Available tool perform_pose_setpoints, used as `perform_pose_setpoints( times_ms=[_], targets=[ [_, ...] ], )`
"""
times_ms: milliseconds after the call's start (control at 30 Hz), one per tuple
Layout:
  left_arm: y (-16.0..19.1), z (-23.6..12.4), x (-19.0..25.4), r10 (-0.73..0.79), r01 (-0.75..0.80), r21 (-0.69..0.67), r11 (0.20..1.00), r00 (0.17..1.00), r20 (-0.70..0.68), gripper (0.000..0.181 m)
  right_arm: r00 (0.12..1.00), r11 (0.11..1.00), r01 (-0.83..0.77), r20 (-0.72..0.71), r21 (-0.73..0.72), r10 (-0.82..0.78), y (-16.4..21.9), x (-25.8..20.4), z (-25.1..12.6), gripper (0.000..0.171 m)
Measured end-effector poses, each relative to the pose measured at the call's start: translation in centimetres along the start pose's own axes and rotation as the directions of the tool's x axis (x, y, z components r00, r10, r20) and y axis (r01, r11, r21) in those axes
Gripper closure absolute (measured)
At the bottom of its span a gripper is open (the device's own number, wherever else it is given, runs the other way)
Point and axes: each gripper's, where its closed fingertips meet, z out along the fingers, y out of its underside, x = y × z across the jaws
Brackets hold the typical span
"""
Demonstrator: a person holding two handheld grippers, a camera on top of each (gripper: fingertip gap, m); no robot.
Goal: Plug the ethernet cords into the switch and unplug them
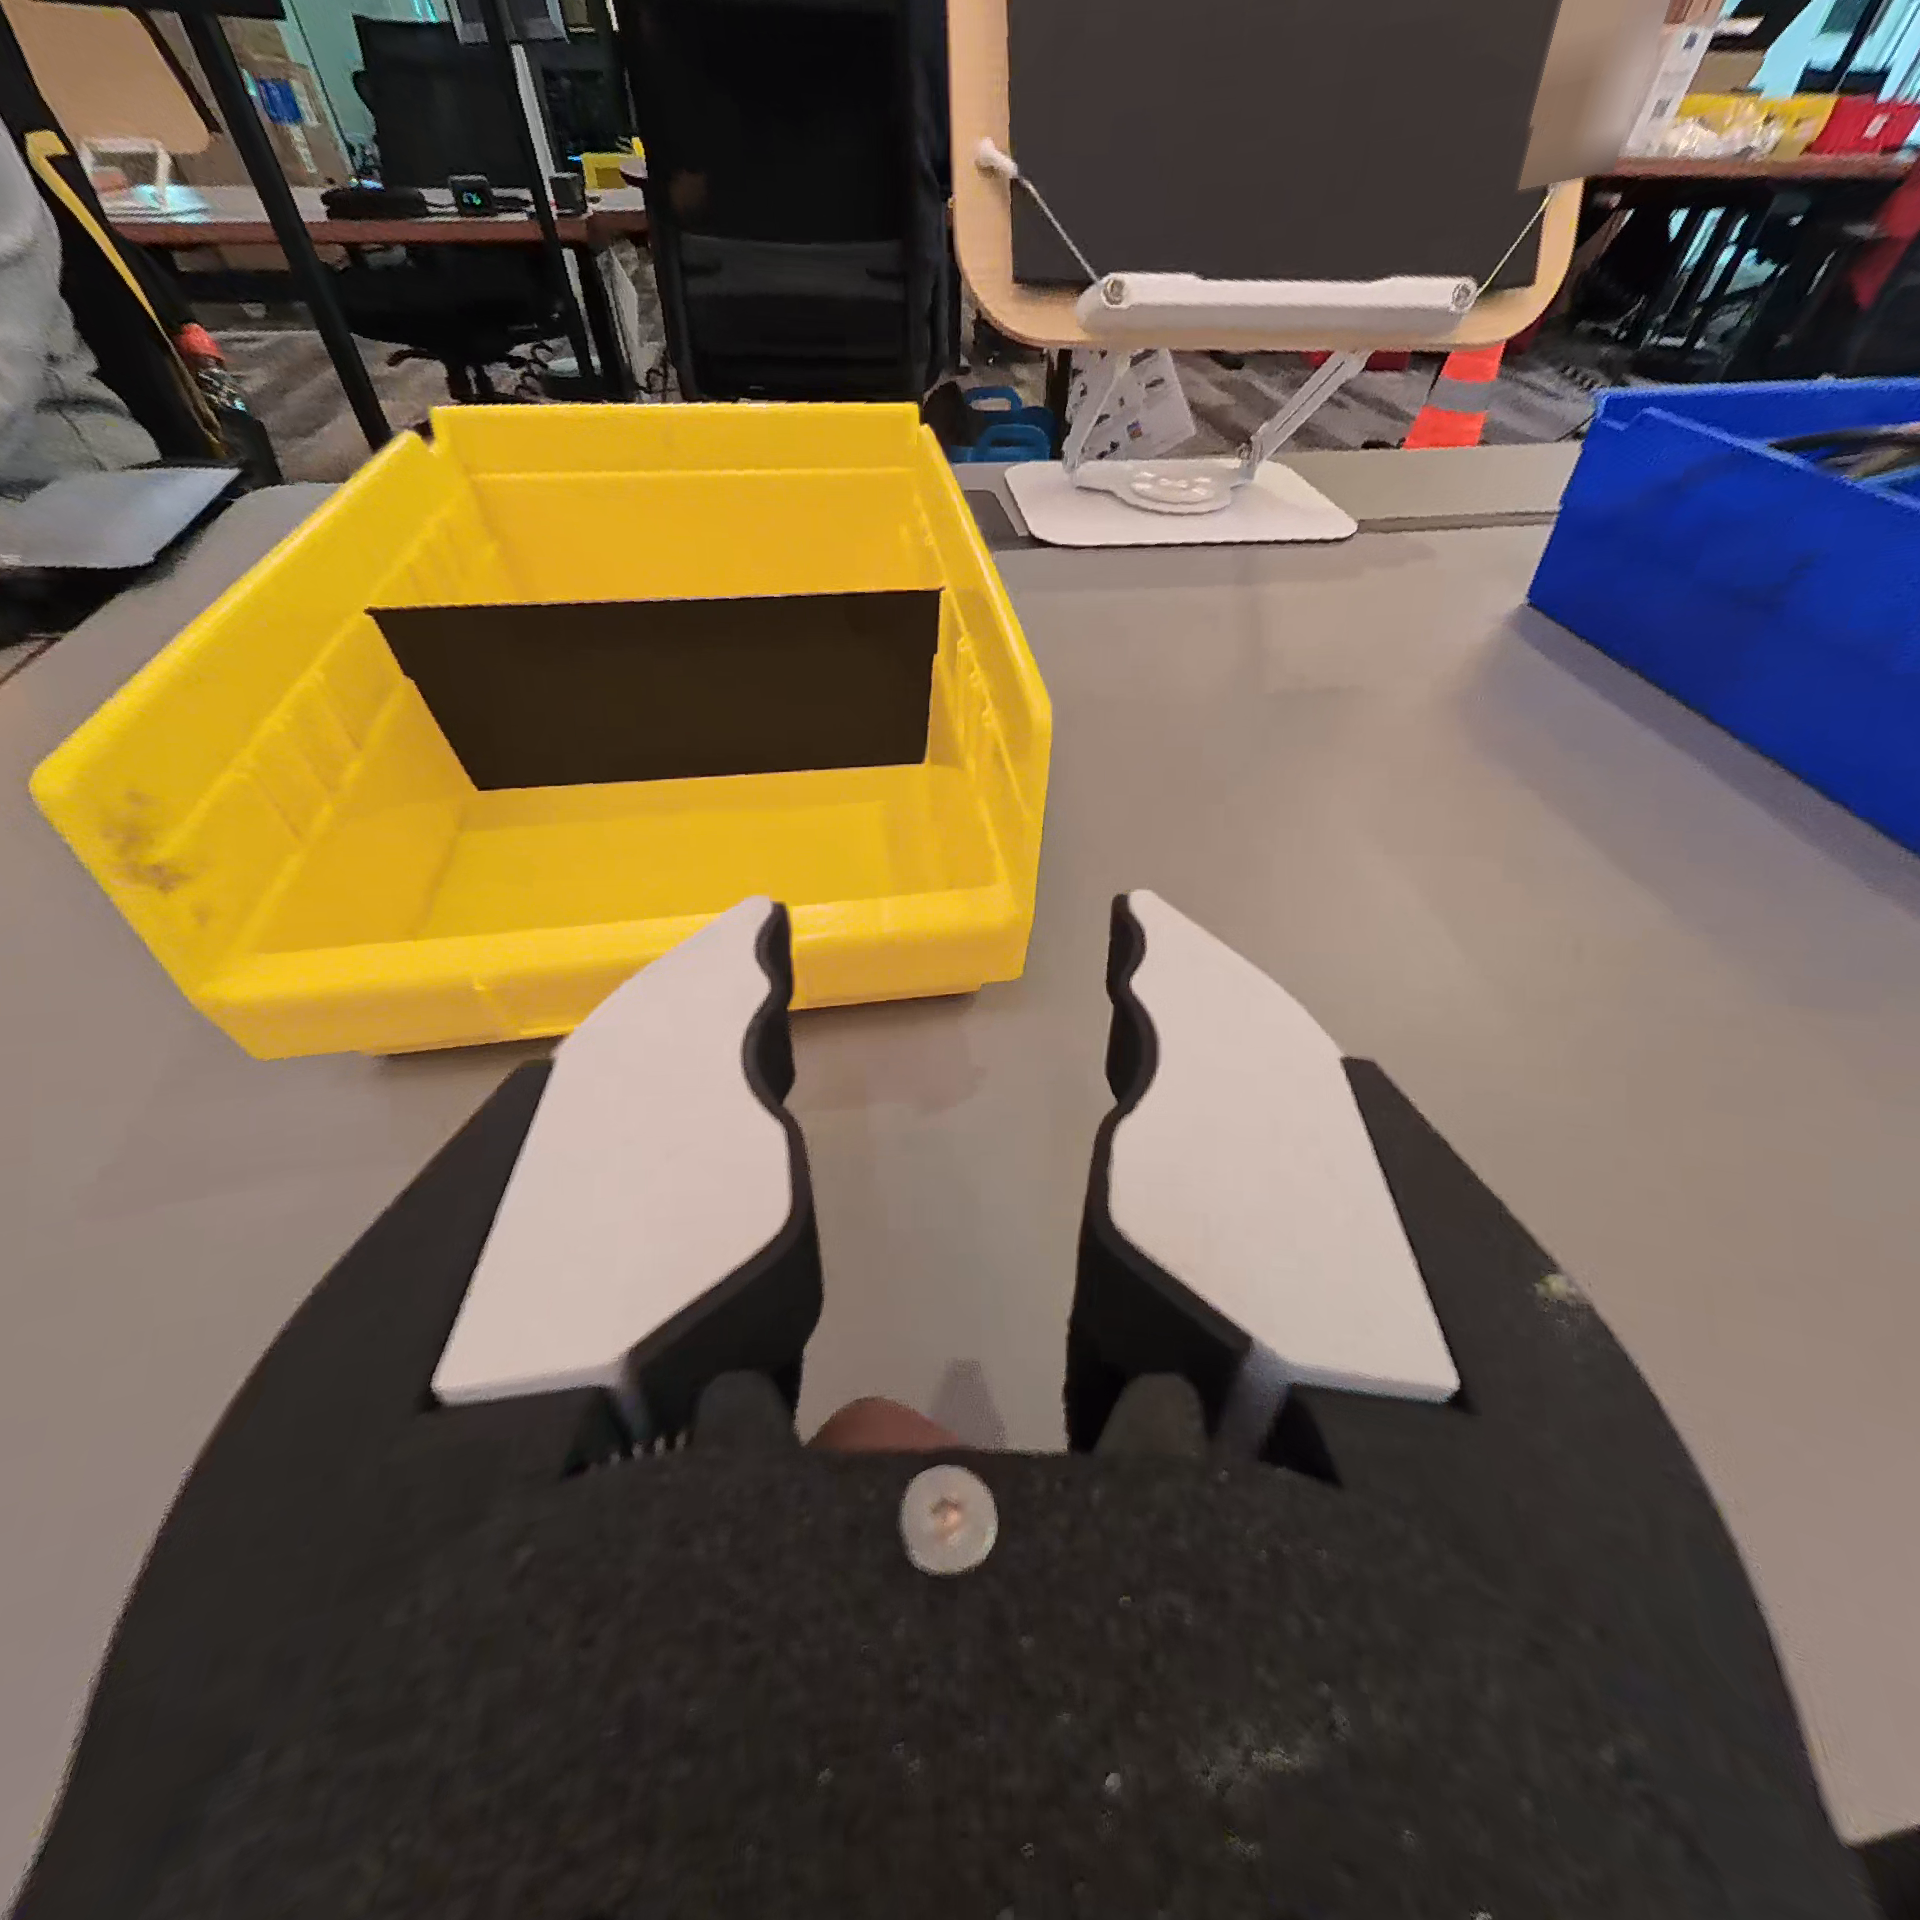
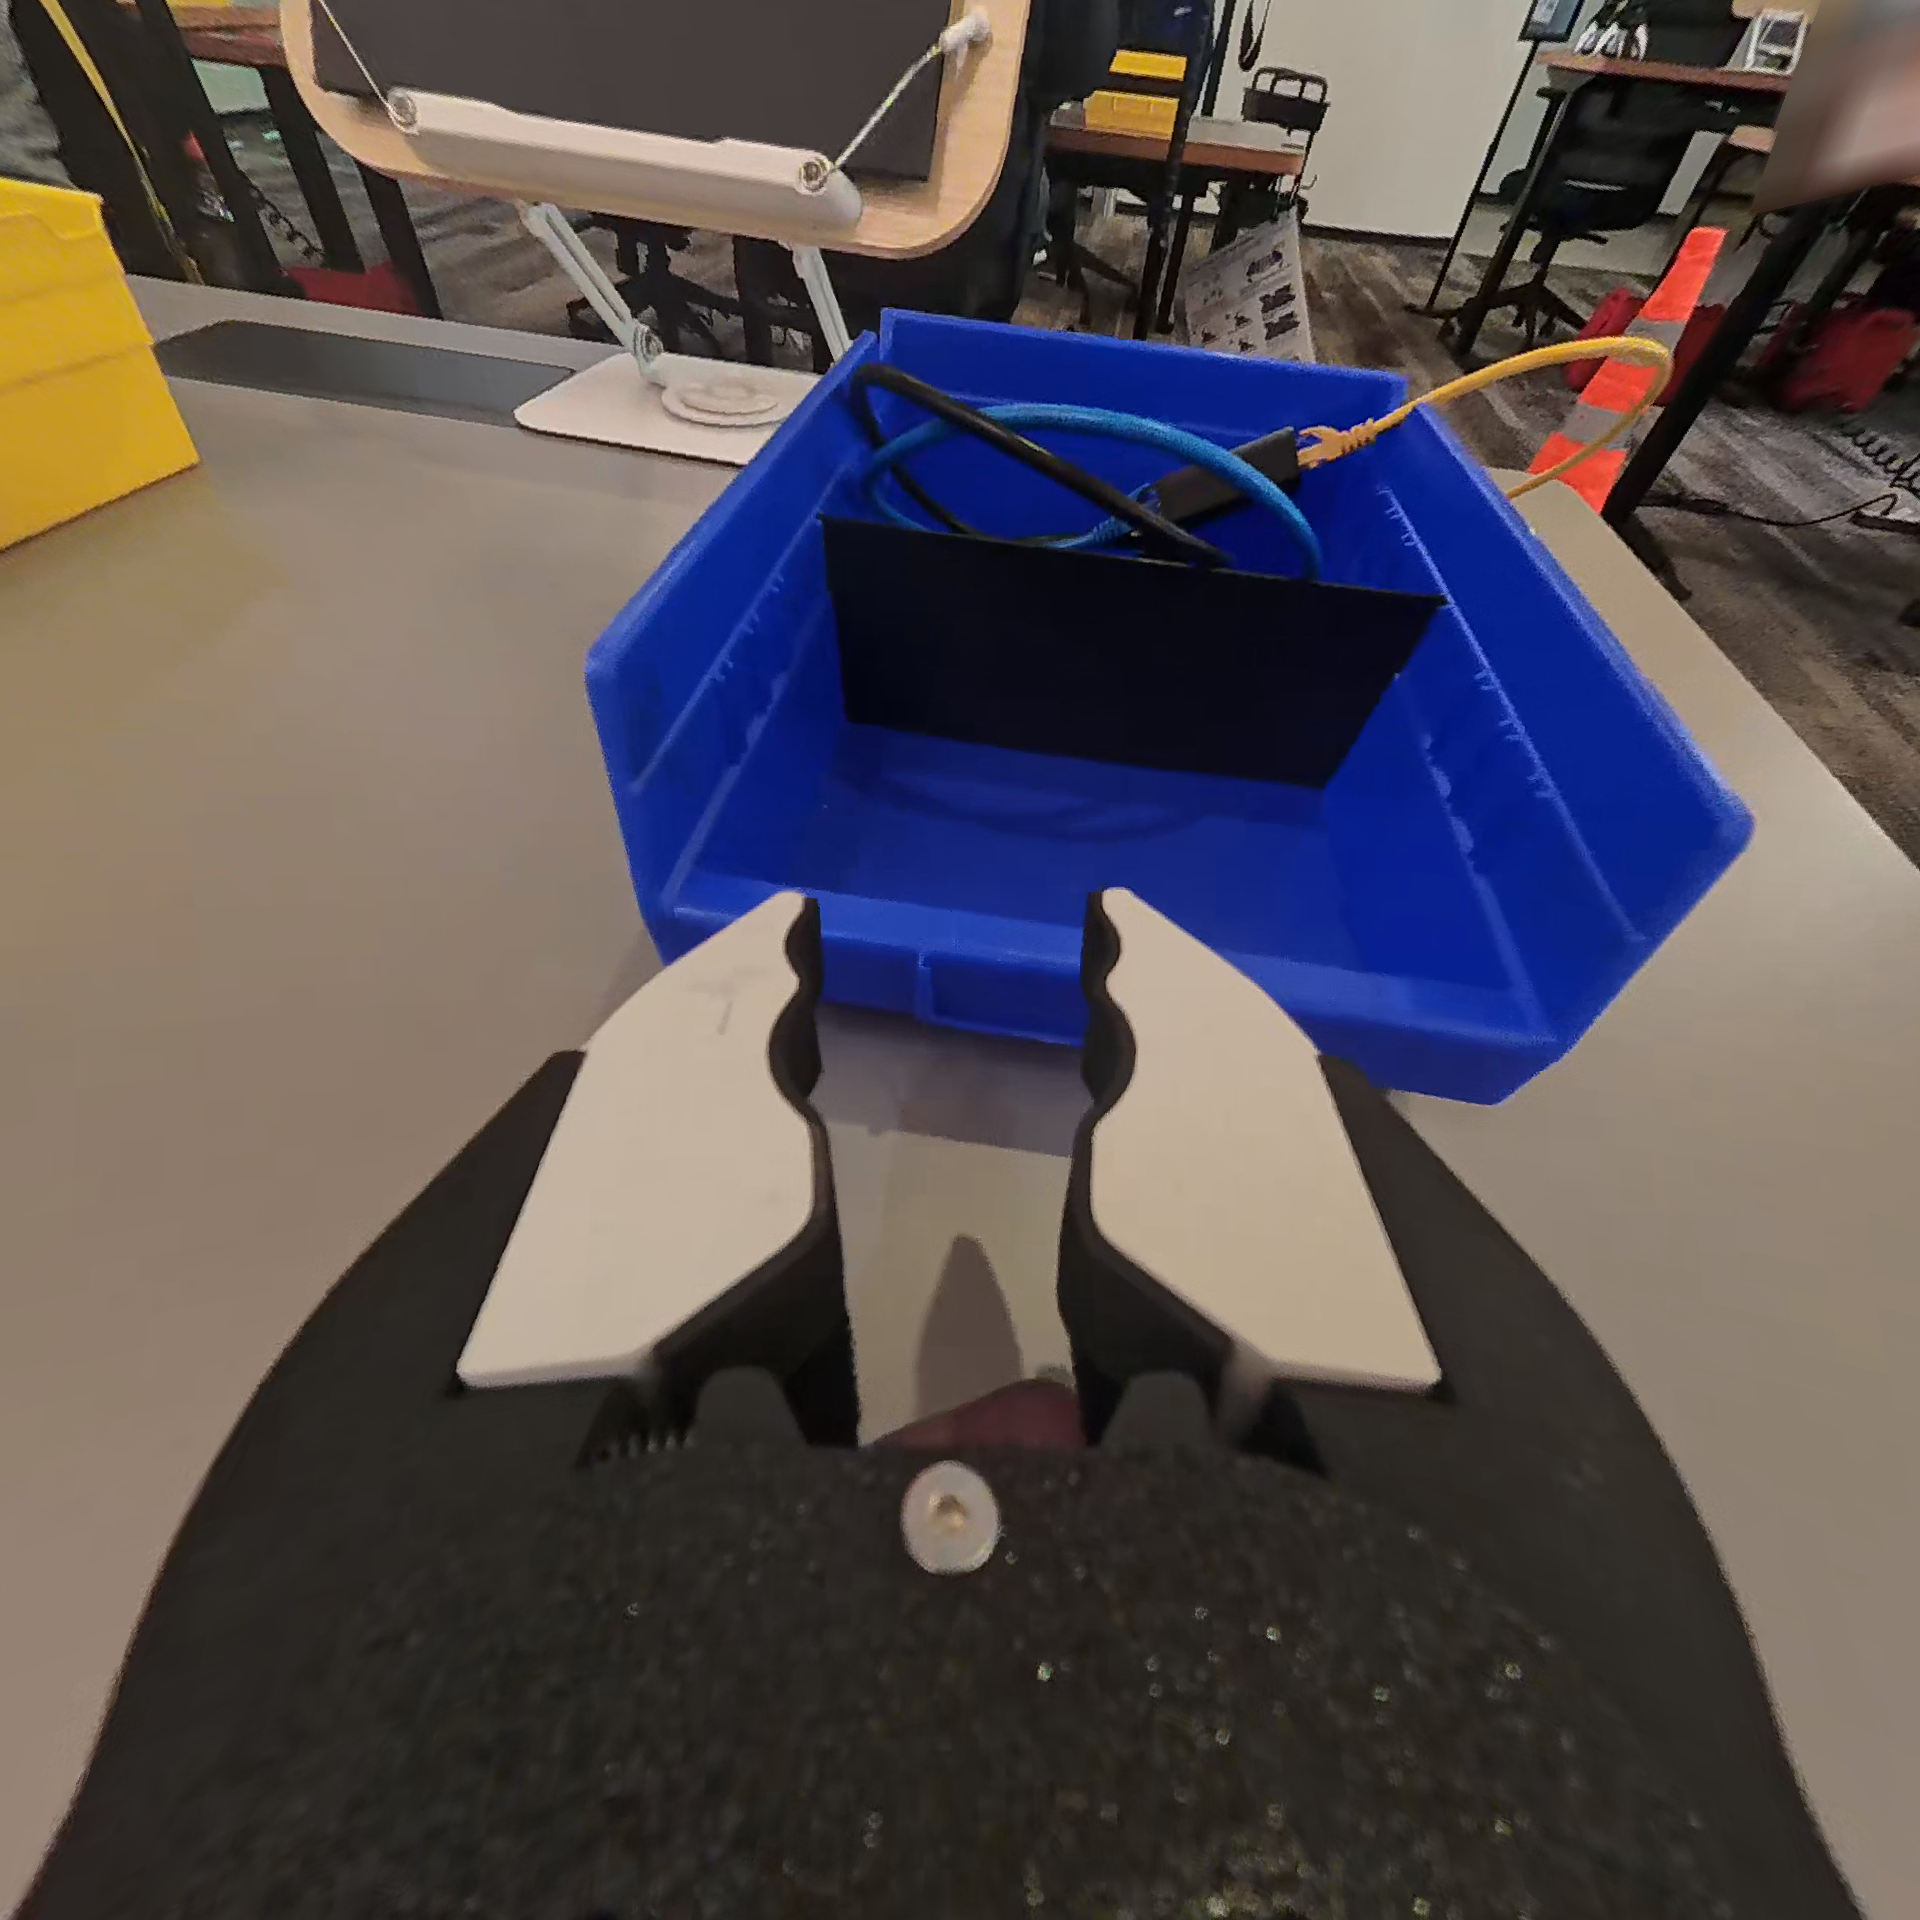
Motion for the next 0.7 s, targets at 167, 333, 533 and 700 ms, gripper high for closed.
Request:
perform_pose_setpoints(
  times_ms=[167,333,533,700],
  targets=[
    [0.4,0.5,0.3,0.029,-0.029,-0.021,0.999,1.0,0.001,0.123,1.0,1.0,0.012,-0.009,-0.013,-0.012,0.2,0.4,0.7,0.123],
    [0.6,0.2,0.0,0.035,-0.034,-0.027,0.999,0.999,0.02,0.124,1.0,1.0,-0.004,-0.013,-0.018,0.004,0.3,0.9,0.8,0.123],
    [0.7,-0.1,0.0,0.028,-0.027,-0.032,0.999,0.999,0.026,0.126,1.0,1.0,0.004,-0.015,-0.01,-0.004,0.1,1.0,0.6,0.124],
    [1.0,0.1,0.3,0.057,-0.056,-0.045,0.997,0.998,0.025,0.127,0.995,1.0,0.007,0.098,0.005,-0.007,-0.1,-1.3,0.9,0.121]
  ],
)
